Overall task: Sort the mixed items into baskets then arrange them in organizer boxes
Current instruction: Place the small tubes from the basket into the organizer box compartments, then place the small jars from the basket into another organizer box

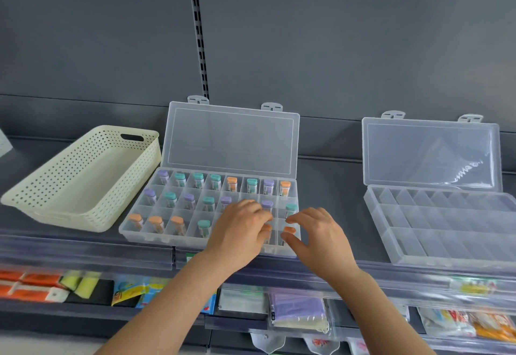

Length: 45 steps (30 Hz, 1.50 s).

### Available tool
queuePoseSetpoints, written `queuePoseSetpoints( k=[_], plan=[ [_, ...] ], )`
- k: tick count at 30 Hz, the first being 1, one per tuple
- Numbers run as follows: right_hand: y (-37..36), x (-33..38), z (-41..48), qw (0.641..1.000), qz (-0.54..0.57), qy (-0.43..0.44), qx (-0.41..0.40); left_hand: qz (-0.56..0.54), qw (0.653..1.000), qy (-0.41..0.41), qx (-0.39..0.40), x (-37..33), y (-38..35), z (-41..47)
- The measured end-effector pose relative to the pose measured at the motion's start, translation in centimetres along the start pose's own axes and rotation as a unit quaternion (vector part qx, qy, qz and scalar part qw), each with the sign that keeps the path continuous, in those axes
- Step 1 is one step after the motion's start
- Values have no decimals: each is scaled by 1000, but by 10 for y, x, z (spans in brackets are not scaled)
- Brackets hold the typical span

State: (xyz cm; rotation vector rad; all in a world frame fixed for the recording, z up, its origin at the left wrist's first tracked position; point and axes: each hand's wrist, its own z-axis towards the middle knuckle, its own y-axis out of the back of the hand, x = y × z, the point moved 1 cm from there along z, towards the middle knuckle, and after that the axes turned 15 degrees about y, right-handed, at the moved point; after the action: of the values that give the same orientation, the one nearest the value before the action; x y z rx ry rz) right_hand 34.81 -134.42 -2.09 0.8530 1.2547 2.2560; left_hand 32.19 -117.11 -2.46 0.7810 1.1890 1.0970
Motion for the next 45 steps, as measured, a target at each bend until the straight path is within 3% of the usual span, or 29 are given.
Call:
queuePoseSetpoints(
  k=[6, 12, 19, 27, 36, 45],
  plan=[
    [-2, 9, 19, 1000, -15, 2, 12, 50, 997, 43, -29, 21, 25, -12],
    [-22, 49, 67, 993, -47, 75, 73, 162, 975, 141, -53, 80, 68, -35],
    [-64, 138, 127, 970, -56, 194, 135, 228, 938, 252, -67, 161, 128, -82],
    [-122, 274, 182, 937, -55, 311, 148, 269, 891, 360, -73, 267, 194, -152],
    [-191, 413, 229, 918, -40, 361, 162, 288, 865, 404, -78, 385, 255, -210],
    [-244, 490, 277, 905, -64, 371, 195, 271, 859, 429, -74, 482, 289, -229]
  ],
)
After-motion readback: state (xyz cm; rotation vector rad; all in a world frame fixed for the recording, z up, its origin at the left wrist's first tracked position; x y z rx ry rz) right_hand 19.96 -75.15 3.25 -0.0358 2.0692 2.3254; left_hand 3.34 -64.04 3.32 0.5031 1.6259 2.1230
